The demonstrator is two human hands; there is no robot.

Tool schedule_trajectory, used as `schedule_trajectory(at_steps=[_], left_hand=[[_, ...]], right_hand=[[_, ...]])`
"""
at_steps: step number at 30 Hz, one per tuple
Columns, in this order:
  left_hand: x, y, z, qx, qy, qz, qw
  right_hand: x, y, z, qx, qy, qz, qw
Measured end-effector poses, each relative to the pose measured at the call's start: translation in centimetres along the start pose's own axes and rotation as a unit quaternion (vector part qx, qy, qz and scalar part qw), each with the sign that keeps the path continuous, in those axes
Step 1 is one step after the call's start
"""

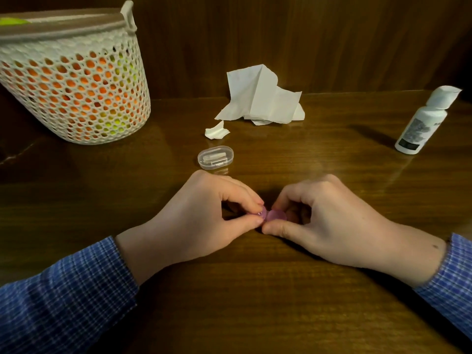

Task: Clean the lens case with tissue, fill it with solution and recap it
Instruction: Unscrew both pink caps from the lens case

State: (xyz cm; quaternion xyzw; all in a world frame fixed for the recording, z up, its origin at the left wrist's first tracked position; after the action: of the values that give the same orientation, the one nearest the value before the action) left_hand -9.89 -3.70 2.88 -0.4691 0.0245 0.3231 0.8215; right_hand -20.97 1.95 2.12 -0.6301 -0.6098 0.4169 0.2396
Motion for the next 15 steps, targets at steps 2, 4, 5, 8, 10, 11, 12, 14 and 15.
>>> schedule_trajectory(at_steps=[2, 4, 5, 8, 10, 11, 12, 14, 15], left_hand=[[-0.1, 0.0, 0.0, 0.001, -0.003, -0.009, 1.000], [-0.2, 0.1, 0.2, 0.001, 0.004, -0.020, 1.000], [-0.3, 0.1, 0.2, 0.001, 0.006, -0.025, 1.000], [-0.4, 0.3, 0.1, 0.002, 0.011, -0.040, 0.999], [-0.4, 0.4, 0.3, -0.004, 0.021, -0.048, 0.999], [-0.5, 0.4, 0.3, -0.005, 0.025, -0.049, 0.998], [-0.5, 0.3, 0.3, -0.003, 0.027, -0.049, 0.998], [-0.4, 0.3, 0.4, -0.003, 0.033, -0.049, 0.998], [-0.3, 0.3, 0.6, -0.004, 0.037, -0.050, 0.998]], right_hand=[[-0.2, 0.0, -0.1, -0.009, -0.014, -0.013, 1.000], [-0.4, 0.0, -0.2, -0.019, -0.024, -0.027, 0.999], [-0.5, 0.0, -0.1, -0.024, -0.027, -0.035, 0.999], [-1.0, 0.3, 0.2, -0.037, -0.040, -0.055, 0.997], [-1.2, 0.4, 0.3, -0.042, -0.054, -0.060, 0.996], [-1.2, 0.4, 0.3, -0.045, -0.059, -0.064, 0.995], [-1.3, 0.4, 0.3, -0.047, -0.062, -0.069, 0.995], [-1.4, 0.4, 0.2, -0.048, -0.071, -0.079, 0.993], [-1.4, 0.4, 0.1, -0.049, -0.077, -0.083, 0.992]])
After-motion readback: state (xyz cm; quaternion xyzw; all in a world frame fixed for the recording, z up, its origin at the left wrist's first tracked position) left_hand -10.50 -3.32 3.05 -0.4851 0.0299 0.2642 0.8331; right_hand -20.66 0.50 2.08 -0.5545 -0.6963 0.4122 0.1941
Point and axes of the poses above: each hand's wrist, its own x-axis away from the middle knuckle, its own y-axis out of the palm, z = x × y, the point moved 9 cm from there along -x, towards the middle knuckle, and after that the axes turned 4 degrees about z, right-handed, at the moved point
